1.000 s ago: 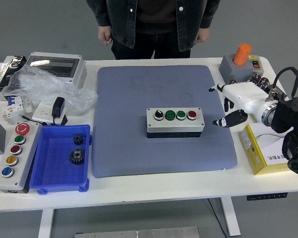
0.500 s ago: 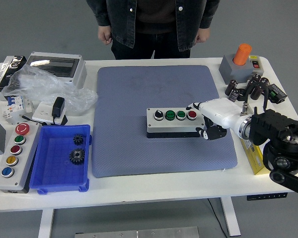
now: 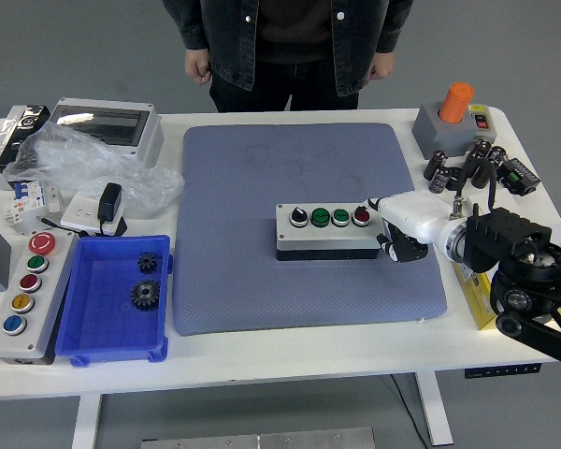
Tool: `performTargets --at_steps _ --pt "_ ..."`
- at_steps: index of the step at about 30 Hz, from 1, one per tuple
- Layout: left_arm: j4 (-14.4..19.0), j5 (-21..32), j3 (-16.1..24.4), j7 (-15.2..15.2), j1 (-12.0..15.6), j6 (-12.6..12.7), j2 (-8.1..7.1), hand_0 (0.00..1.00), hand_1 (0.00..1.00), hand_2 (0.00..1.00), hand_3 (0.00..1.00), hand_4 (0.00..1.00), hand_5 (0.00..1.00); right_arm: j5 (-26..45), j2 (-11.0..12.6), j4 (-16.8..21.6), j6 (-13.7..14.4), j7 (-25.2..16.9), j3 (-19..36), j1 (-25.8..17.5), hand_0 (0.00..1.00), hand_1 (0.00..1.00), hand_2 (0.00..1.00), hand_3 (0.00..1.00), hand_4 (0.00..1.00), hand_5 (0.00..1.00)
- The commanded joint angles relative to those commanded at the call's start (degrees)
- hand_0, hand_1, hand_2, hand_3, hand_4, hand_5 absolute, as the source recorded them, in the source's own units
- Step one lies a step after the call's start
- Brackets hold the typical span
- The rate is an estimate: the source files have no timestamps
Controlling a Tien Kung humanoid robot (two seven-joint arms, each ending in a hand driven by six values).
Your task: Pick up the button,place it on the desk,press the button,press the button
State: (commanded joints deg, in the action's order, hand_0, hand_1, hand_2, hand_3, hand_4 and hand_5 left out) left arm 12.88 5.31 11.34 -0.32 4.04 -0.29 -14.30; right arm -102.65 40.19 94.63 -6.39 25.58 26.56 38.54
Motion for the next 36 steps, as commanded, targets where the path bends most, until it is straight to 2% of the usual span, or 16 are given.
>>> performTargets --at_steps 12,25,36 --pt "0.0 0.0 0.2 -0.2 -0.1 0.2 -0.05 0.711 0.762 0.692 0.706 0.749 0.481 0.1 0.5 0.0 0.0 -0.2 -0.7 -0.1 0.372 0.402 0.269 0.859 0.485 0.002" --pt "0.0 -0.1 0.2 -0.3 -0.1 0.2 0.08 0.711 0.762 0.693 0.705 0.748 0.492 -0.1 1.4 2.5 0.3 -0.5 -0.6 -0.7 0.371 0.406 0.266 0.842 0.482 0.002" --pt "0.0 -0.2 0.2 -0.5 0.0 0.2 0.06 0.711 0.763 0.693 0.705 0.746 0.499 0.2 1.2 1.6 0.5 -0.9 -0.8 -0.7 0.371 0.405 0.265 0.824 0.482 0.002"
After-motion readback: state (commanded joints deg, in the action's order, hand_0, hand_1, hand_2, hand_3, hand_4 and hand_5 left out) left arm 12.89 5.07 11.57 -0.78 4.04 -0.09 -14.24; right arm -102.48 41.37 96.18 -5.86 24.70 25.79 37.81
